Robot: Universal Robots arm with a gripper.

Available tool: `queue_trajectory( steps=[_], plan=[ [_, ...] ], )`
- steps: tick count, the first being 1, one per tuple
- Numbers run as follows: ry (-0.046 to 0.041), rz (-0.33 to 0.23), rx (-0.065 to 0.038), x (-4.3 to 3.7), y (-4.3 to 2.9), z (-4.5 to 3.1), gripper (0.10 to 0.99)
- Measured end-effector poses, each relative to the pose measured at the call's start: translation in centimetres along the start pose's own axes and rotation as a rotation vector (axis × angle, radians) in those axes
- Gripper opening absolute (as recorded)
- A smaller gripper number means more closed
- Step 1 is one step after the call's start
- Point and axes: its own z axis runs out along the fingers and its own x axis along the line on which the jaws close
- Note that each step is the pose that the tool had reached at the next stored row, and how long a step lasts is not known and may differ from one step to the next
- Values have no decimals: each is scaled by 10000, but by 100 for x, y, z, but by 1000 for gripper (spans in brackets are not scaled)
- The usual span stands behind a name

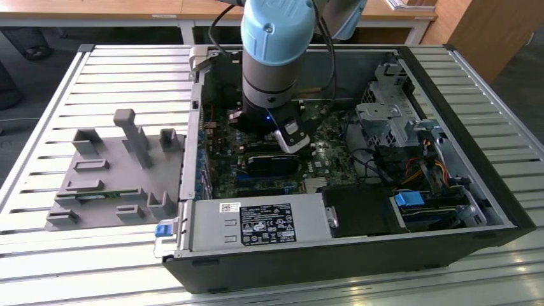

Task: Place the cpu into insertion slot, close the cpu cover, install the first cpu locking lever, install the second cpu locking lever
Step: 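Install the second cpu locking lever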

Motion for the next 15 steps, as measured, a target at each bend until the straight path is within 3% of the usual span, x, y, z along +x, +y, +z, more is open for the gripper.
queue_trajectory(
  steps=[10,15],
  plan=[
    [1,0,-12,2,38,-119,106],
    [0,-1,-31,2,42,-128,106]
  ],
)
